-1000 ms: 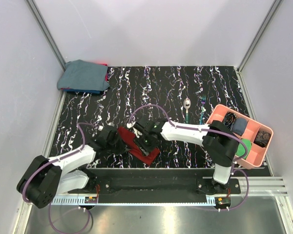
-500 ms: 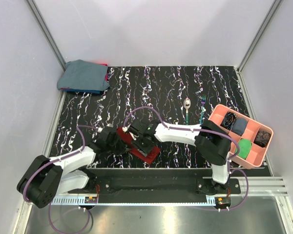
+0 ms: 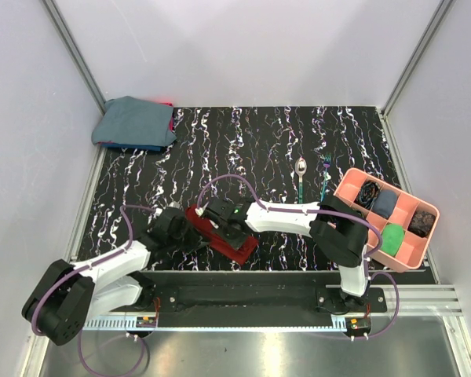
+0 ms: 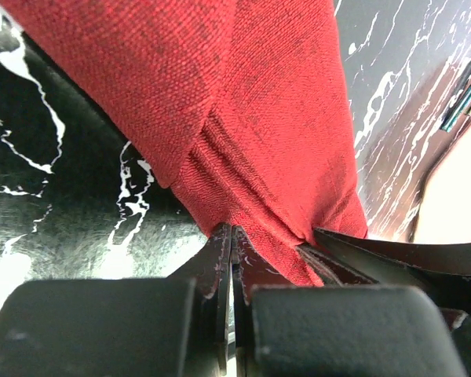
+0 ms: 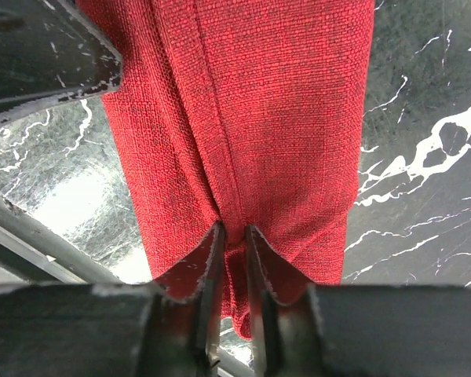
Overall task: Fold the napkin into a case and place the utensils inside
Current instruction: Smooth out the smaller rectangle-folded napkin from the folded napkin.
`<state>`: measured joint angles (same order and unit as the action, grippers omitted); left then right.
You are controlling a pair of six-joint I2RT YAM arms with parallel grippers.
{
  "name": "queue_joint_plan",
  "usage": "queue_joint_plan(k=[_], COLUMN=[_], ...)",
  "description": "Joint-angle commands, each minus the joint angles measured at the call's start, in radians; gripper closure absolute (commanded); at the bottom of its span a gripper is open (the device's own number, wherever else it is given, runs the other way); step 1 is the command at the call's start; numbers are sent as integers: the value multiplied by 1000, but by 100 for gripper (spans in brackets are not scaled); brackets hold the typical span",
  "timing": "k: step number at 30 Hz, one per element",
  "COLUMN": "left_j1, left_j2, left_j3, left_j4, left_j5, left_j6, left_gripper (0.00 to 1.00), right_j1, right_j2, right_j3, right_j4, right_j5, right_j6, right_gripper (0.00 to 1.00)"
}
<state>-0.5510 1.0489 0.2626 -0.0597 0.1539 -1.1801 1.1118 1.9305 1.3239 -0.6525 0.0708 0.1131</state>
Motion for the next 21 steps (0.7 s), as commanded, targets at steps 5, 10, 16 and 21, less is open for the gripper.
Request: queue_joint_plan(k=[5,10,16,21], left_j1=[-6,-20,-38,-56], left_j2=[37,40,30,25], left_j3=[-10,-14,-17,-22], left_j4=[34,43,44,44], left_j5=[-5,-19,-36,-60], left_j6=[-7,-15,-29,-46], left_gripper=[100,100,100,100], right_j1=[3,3,3,5], right_j2=[-31,-64,-50,-25], right_j3=[67,98,123,126], right_j4=[-68,-113,-139,-138], right_j5=[34,-32,-147,-230], right_j6=[40,68,103,146], right_gripper=[91,96,99,99])
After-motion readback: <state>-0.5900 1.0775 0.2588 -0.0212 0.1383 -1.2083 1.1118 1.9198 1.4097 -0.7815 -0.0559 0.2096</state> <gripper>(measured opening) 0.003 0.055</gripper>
